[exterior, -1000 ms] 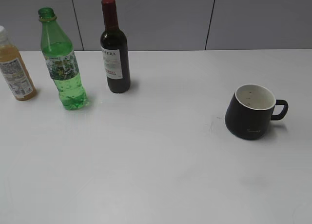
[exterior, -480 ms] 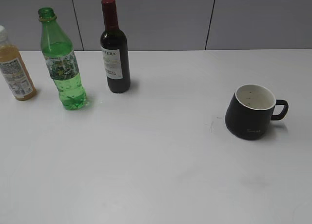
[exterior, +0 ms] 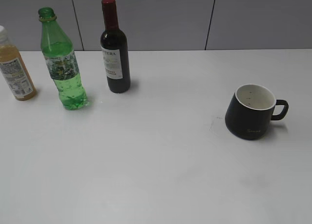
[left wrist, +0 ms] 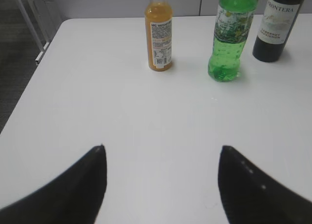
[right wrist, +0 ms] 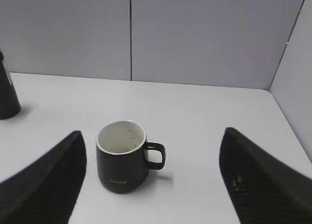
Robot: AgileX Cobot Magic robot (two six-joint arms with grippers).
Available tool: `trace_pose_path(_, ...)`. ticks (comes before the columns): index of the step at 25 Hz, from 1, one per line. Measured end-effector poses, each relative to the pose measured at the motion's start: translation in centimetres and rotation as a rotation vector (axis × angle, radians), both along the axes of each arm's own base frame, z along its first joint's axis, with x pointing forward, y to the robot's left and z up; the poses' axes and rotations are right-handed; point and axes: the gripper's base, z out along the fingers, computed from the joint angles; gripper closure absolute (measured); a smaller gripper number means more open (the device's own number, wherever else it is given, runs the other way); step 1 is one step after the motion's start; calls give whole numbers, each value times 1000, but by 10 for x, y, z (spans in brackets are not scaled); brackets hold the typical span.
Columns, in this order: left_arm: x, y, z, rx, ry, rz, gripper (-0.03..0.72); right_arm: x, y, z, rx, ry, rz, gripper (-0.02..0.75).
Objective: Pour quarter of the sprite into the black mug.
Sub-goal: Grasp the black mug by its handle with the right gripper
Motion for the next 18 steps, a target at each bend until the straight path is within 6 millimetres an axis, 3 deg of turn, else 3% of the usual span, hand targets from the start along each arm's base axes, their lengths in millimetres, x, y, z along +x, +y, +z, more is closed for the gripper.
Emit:
trace_pose_path(13,0,0,0,0,0,0,146,65,-5,-49,17,-38,-99,115)
trace_pose_path(18,0,0,0,0,0,0,146,86,-6,-56,-14,-39,-116,122)
